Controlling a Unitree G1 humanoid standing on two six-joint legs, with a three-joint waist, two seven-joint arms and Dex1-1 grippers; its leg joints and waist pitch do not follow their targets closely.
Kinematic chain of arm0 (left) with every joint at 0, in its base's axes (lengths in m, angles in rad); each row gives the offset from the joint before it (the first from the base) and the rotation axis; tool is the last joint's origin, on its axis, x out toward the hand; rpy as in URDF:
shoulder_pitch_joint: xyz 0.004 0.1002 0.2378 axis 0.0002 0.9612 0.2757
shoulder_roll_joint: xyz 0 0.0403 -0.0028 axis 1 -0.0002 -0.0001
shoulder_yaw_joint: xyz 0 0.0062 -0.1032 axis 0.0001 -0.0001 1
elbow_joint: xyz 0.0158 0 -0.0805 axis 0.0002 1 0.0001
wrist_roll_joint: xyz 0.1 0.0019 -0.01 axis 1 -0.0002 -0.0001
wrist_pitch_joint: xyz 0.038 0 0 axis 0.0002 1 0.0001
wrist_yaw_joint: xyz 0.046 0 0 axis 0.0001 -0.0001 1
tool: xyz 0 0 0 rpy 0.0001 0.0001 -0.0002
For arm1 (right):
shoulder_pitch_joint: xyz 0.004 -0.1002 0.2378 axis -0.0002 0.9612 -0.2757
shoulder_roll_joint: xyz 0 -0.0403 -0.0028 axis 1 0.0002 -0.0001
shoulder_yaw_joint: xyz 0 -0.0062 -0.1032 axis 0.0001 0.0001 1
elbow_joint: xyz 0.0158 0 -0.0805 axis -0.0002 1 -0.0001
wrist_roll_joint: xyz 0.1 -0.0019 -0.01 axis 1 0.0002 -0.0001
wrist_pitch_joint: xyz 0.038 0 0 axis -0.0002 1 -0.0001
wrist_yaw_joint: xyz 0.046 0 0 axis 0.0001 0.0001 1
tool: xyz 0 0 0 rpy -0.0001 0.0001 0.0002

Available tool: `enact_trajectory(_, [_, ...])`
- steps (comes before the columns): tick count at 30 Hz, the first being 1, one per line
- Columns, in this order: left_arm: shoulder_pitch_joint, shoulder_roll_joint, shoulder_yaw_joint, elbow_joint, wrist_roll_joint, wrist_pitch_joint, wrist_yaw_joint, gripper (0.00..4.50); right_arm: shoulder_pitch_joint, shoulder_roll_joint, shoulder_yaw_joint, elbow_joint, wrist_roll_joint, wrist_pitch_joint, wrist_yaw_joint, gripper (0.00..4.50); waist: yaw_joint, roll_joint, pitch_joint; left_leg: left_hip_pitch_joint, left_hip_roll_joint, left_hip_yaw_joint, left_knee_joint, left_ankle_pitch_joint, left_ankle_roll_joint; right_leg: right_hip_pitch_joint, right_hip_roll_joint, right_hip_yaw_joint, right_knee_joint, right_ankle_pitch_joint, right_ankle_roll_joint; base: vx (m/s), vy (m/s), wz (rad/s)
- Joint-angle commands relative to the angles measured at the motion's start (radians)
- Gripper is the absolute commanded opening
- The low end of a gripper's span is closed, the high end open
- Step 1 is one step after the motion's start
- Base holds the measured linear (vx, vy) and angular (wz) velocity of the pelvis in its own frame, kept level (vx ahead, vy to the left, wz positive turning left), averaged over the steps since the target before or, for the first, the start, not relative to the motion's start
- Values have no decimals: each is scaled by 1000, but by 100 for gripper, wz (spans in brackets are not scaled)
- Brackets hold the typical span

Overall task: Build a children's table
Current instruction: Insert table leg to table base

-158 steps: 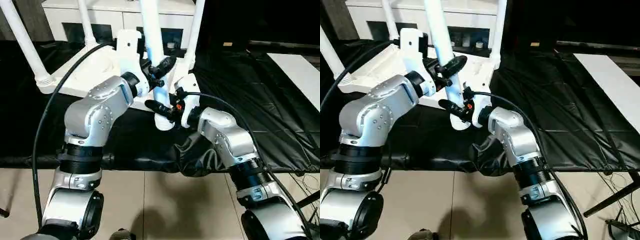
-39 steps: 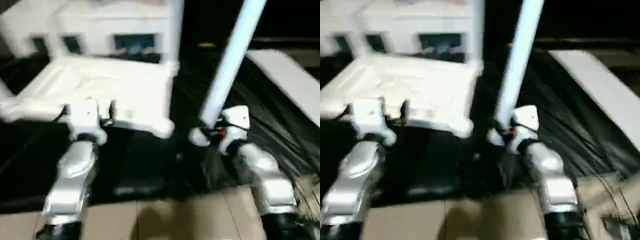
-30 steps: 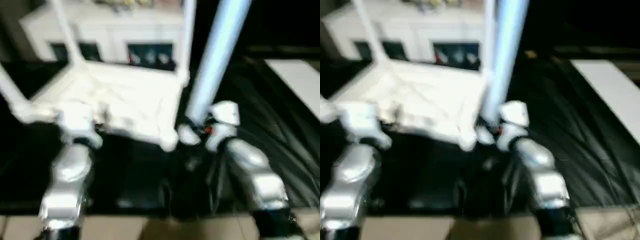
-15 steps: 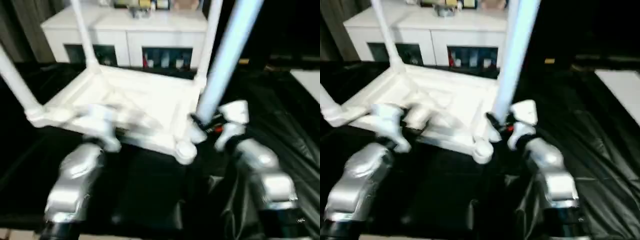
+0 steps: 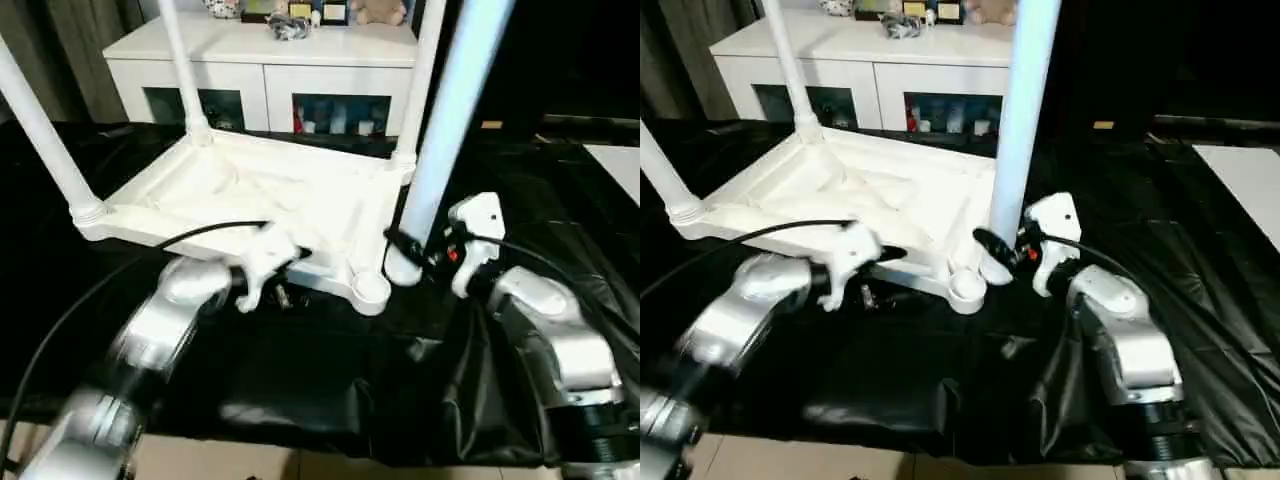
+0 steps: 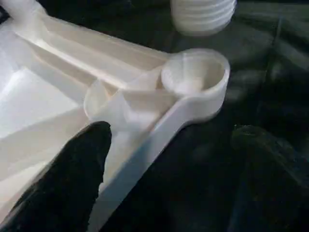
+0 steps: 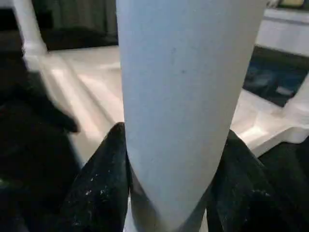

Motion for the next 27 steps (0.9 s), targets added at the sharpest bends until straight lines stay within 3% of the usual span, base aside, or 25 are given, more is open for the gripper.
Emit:
enact_trajectory(1, [-45, 3, -22, 64, 39, -37, -19, 442, -21, -21, 15, -2, 8, 1, 37, 184, -4, -3, -51, 14, 103, -51, -113, -275, -25, 31, -99, 50, -93, -365, -189, 0, 0, 0])
enact_trajectory(6, [-122, 7, -63, 195, 71, -91, -58, 442, -13, -46, 29, -12, 11, 9, 72, 184, -6, 0, -57, 5, 104, -49, -108, -222, 2, 41, -102, 48, -85, -266, -239, 0, 0, 0])
enact_trajectory(9, [-203, -30, -77, 381, 137, -211, 10, 426, -7, -64, 38, -19, 11, 9, 94, 184, -2, 5, -66, 9, 103, -43, -99, -155, 30, 44, -96, 46, -78, -129, -273, 0, 0, 0])
enact_trajectory(12, [-234, -50, -79, 465, 164, -246, 31, 396, -4, -67, 35, -21, 10, 8, 103, 184, 2, 7, -73, 5, 109, -42, -95, -58, 71, 51, -98, 39, -61, 53, -320, 0, 0, 0])
enact_trajectory(13, [-239, -52, -80, 477, 166, -251, 35, 390, -4, -68, 36, -22, 11, 8, 104, 184, 4, 15, -77, 8, 110, -42, -92, -40, 83, 50, -100, 37, -54, 97, -335, 0, 0, 0])
enact_trajectory(15, [-258, -61, -84, 523, 173, -270, 39, 377, -2, -72, 35, -26, 14, 10, 106, 184, 4, 11, -79, 10, 113, -40, -92, -29, 99, 50, -100, 35, -53, 138, -353, 0, 0, 0])
enact_trajectory(16, [-264, -65, -82, 536, 171, -273, 36, 366, 0, -73, 35, -29, 14, 11, 106, 184, 2, 18, -76, 10, 114, -39, -93, -40, 104, 48, -99, 33, -57, 133, -357, 0, 0, 0])
enact_trajectory(18, [-278, -73, -78, 566, 168, -283, 22, 351, 2, -74, 35, -33, 15, 13, 106, 184, 2, 16, -74, 10, 115, -39, -95, -64, 100, 50, -102, 33, -59, 116, -363, 0, 0, 0])
enact_trajectory(20, [-299, -82, -74, 614, 171, -306, 1, 332, 4, -76, 36, -37, 16, 13, 107, 184, 2, 20, -71, 11, 116, -38, -97, -95, 89, 49, -103, 34, -62, 83, -364, 0, 0, 0])
enact_trajectory(25, [-340, -100, -63, 681, 181, -339, -22, 305, 10, -81, 37, -43, 14, 11, 113, 184, 7, 17, -66, 17, 121, -23, -101, -151, 56, 48, -105, 32, -72, -5, -356, 0, 0, 0])
enact_trajectory(27, [-347, -105, -61, 693, 186, -345, -17, 269, 11, -82, 37, -42, 14, 9, 114, 184, 7, 21, -64, 17, 122, -19, -102, -158, 53, 44, -106, 30, -75, -25, -354, 0, 0, 0])
